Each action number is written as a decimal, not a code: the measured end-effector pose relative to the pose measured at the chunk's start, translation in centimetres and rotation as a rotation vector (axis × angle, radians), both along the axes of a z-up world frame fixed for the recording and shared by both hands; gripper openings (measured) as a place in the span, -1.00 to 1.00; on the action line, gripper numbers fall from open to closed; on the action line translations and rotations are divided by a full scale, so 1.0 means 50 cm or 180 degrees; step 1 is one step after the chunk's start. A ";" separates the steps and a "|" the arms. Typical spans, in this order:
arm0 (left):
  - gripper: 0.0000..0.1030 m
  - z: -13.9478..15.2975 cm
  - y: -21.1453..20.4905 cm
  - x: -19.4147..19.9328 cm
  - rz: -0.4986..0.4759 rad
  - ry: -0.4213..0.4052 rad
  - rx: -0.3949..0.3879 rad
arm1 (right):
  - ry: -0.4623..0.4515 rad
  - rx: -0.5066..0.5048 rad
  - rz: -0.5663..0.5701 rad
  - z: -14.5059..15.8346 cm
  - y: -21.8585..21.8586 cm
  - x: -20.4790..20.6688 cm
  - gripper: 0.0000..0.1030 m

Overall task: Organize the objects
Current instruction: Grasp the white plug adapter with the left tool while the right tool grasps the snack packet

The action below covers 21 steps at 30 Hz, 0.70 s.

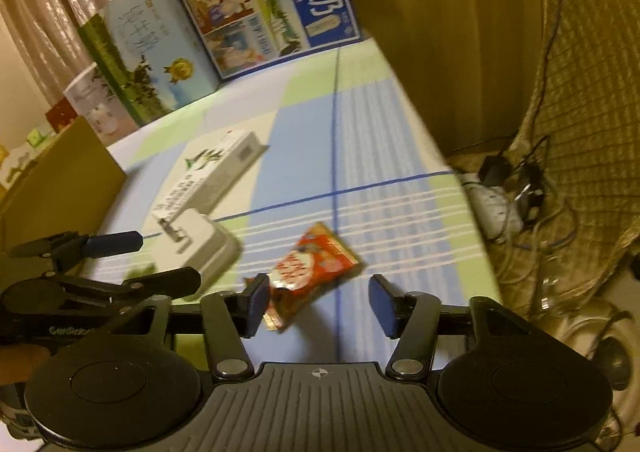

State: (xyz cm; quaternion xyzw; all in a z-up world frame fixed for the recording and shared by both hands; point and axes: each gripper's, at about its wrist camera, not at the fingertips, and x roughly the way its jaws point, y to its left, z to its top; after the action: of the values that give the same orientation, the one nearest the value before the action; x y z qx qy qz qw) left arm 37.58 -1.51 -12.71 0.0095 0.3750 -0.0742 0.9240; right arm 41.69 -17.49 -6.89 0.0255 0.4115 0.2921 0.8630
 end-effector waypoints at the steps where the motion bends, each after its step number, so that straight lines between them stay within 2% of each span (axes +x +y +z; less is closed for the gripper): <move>1: 0.68 -0.004 -0.004 0.005 -0.0013 0.0013 0.0007 | -0.0040 -0.0020 0.0002 0.001 -0.002 -0.003 0.23; 2: 0.63 -0.007 -0.007 0.010 -0.0034 0.0021 0.0022 | -0.0082 -0.0047 0.0019 0.002 -0.003 -0.007 0.32; 4: 0.22 -0.011 -0.012 0.013 -0.0066 0.0026 0.0058 | -0.0181 -0.0134 0.0081 0.002 0.001 -0.017 0.43; 8: 0.19 -0.010 -0.006 -0.009 -0.0026 0.0059 0.0072 | -0.0264 -0.0213 0.0151 0.002 0.016 -0.039 0.49; 13: 0.19 -0.006 0.014 -0.068 0.0124 0.0079 0.0127 | 0.0001 -0.0042 0.0065 -0.004 0.042 -0.044 0.48; 19: 0.19 -0.007 0.022 -0.100 0.0177 0.0034 0.0088 | -0.0084 -0.0034 -0.0024 -0.013 0.098 -0.015 0.46; 21: 0.20 -0.010 0.025 -0.101 0.0190 0.0046 0.0054 | -0.0166 -0.0150 0.0034 -0.015 0.121 -0.010 0.35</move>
State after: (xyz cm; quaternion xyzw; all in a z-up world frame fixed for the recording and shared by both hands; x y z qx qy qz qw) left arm 32.51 -0.24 -13.19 0.0057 0.3825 -0.0435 0.9229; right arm 41.17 -11.44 -7.65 -0.0047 0.3957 0.2874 0.8722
